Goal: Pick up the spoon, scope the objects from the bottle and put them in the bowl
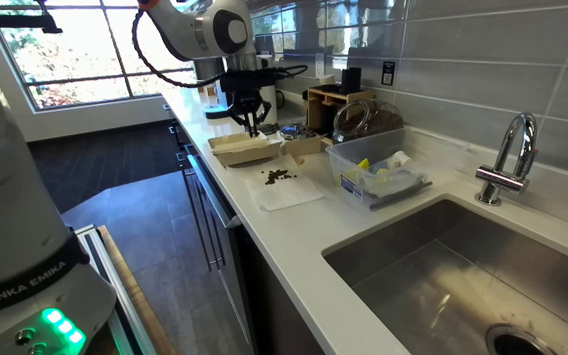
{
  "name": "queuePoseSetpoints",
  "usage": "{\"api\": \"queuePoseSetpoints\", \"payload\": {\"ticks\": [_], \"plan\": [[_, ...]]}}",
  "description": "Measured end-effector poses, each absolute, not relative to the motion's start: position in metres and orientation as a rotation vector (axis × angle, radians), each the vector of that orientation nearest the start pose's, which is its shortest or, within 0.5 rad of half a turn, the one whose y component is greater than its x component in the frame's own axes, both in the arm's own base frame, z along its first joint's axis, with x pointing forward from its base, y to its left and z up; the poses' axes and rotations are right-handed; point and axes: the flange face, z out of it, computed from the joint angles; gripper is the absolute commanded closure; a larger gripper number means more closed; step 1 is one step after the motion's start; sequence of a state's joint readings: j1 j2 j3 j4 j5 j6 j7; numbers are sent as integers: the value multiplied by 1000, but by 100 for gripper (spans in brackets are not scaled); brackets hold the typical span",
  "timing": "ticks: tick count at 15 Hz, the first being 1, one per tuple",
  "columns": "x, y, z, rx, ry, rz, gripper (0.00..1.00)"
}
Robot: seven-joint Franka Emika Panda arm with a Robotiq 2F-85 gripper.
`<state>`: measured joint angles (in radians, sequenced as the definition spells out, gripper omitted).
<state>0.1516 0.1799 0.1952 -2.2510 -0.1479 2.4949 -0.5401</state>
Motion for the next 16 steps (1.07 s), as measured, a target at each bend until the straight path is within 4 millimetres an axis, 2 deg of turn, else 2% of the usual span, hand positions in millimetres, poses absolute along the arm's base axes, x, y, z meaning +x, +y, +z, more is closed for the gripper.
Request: {"api": "queuePoseSetpoints", "payload": {"ticks": [7,16], "plan": [[510,201,280,-2867,-1670,-82,97],[518,218,273,-3067,-1682,-197,97]]}}
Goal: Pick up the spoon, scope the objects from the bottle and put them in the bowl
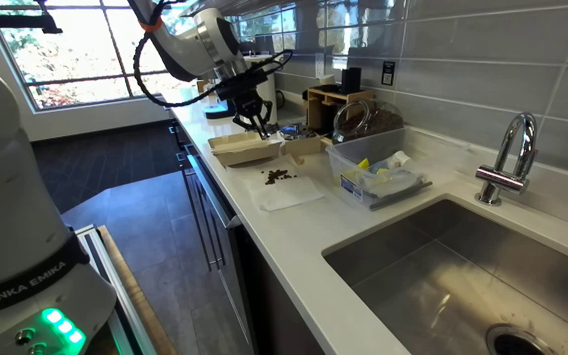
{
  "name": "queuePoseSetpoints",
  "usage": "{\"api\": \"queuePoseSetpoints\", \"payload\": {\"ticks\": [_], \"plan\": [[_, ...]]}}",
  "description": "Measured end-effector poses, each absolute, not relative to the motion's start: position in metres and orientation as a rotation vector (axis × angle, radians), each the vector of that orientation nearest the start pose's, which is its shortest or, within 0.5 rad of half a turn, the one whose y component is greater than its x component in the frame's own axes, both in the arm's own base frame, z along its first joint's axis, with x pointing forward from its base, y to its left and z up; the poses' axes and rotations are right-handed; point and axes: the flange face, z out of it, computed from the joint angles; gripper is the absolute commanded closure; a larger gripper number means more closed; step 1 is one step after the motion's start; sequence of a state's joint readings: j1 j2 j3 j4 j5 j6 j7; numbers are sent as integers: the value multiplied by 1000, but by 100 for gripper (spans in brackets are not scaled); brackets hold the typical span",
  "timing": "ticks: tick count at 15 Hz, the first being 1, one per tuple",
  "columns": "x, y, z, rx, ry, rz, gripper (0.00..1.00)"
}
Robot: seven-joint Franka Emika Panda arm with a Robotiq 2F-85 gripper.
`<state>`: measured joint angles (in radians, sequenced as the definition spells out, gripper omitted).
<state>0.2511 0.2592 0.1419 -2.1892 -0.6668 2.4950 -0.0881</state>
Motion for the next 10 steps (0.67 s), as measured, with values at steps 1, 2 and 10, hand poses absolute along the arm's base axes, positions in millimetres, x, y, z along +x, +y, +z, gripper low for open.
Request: {"api": "queuePoseSetpoints", "payload": {"ticks": [1,2,10], "plan": [[518,221,273,-3086,-1686,-223,97],[519,224,274,-3102,-1693,-249,97],[511,247,272,-3188,-1723,-363,97]]}}
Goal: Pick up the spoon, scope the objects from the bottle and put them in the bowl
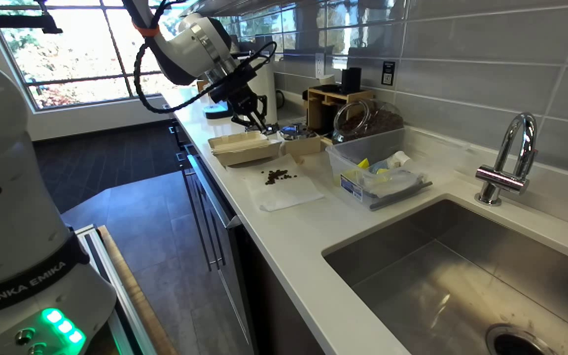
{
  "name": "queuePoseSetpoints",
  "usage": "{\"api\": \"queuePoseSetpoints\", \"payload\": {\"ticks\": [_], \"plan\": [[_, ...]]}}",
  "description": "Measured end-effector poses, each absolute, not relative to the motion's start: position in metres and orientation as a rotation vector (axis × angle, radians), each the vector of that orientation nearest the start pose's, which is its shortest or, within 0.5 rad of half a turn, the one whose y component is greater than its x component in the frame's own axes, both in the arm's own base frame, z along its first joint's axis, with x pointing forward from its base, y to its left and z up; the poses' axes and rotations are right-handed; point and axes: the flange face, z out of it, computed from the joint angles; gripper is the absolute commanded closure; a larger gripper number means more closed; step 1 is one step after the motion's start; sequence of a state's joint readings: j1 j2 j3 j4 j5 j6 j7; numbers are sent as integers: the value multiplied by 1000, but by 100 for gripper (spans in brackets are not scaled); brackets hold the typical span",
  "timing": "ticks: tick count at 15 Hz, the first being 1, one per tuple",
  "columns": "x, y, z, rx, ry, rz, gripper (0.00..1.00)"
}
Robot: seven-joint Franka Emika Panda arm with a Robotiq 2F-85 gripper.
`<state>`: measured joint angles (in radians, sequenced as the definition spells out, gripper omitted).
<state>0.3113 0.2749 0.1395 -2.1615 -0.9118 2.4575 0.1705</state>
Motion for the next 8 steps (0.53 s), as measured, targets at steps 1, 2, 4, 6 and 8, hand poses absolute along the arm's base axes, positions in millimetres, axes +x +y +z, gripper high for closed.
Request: {"api": "queuePoseSetpoints", "payload": {"ticks": [1,2,4,6,8], "plan": [[508,249,270,2303,1244,256,97],[506,251,268,2295,1241,247,97],[502,255,265,2273,1233,232,97],[498,257,262,2245,1230,211,97],[495,258,261,2205,1224,194,97]]}}
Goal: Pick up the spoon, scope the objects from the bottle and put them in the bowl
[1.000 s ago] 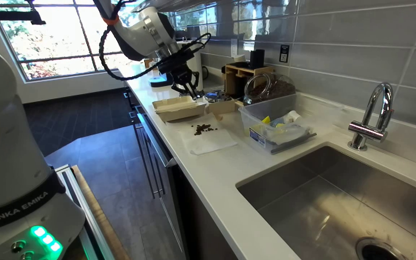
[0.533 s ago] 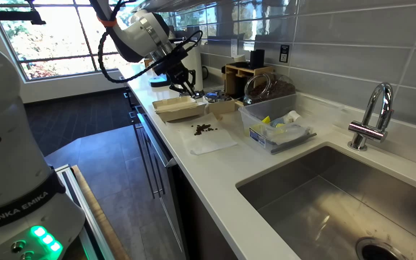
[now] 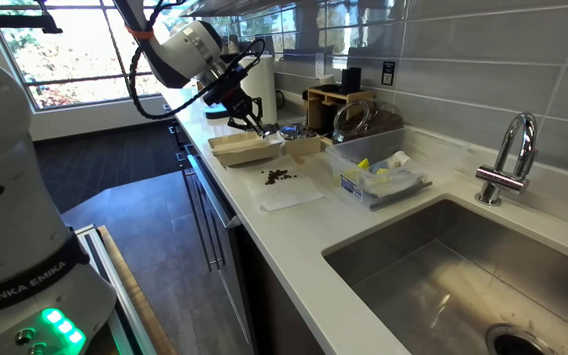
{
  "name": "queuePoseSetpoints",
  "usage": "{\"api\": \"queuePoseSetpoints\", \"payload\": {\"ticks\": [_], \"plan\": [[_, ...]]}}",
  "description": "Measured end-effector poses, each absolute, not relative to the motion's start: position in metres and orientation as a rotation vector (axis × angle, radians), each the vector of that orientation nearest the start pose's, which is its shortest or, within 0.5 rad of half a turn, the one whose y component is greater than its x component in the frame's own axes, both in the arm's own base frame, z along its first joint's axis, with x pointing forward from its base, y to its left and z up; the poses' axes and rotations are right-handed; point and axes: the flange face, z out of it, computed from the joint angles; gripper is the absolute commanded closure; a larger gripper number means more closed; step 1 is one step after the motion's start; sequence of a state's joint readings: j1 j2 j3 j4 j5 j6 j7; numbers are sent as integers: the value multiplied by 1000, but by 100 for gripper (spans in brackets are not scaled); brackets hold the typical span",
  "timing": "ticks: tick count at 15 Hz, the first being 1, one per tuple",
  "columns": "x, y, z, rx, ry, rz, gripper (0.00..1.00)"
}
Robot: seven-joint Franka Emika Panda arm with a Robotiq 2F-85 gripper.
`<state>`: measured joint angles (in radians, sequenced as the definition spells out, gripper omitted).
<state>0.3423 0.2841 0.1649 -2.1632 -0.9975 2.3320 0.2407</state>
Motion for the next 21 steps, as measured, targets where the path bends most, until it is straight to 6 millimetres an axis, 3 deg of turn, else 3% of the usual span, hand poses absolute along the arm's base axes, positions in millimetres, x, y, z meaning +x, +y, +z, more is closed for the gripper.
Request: {"api": "queuePoseSetpoints", "payload": {"ticks": [14,16,21], "plan": [[487,277,261,1946,1262,271,97],[488,274,259,1965,1239,273,97],[486,245,261,2241,1139,273,97]]}}
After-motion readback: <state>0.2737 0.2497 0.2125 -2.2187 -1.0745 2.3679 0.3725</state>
